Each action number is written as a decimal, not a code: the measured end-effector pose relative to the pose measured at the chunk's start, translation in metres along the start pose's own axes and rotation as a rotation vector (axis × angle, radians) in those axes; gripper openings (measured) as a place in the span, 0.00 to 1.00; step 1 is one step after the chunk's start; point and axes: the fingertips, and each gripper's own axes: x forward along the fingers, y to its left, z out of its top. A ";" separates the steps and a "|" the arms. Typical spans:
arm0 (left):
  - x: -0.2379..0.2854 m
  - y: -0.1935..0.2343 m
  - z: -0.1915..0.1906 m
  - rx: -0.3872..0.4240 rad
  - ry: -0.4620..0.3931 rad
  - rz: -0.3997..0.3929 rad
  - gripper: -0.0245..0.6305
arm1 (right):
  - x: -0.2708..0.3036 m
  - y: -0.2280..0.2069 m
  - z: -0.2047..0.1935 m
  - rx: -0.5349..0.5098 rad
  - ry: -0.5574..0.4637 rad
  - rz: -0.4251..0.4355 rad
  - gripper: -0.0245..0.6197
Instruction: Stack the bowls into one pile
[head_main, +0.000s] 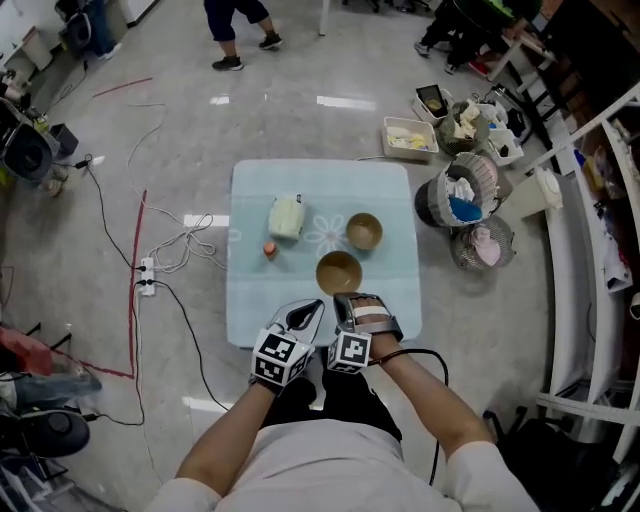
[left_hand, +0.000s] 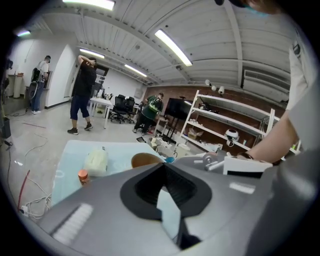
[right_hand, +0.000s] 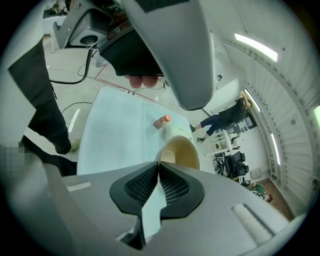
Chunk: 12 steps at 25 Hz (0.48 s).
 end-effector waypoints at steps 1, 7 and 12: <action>0.005 -0.003 0.004 0.003 -0.002 -0.003 0.05 | -0.001 -0.006 -0.007 -0.003 0.008 -0.014 0.08; 0.034 -0.013 0.033 0.024 -0.013 -0.002 0.05 | -0.002 -0.040 -0.037 0.005 0.008 -0.033 0.08; 0.065 -0.017 0.050 0.022 -0.019 0.008 0.05 | 0.008 -0.066 -0.064 -0.005 0.007 -0.029 0.08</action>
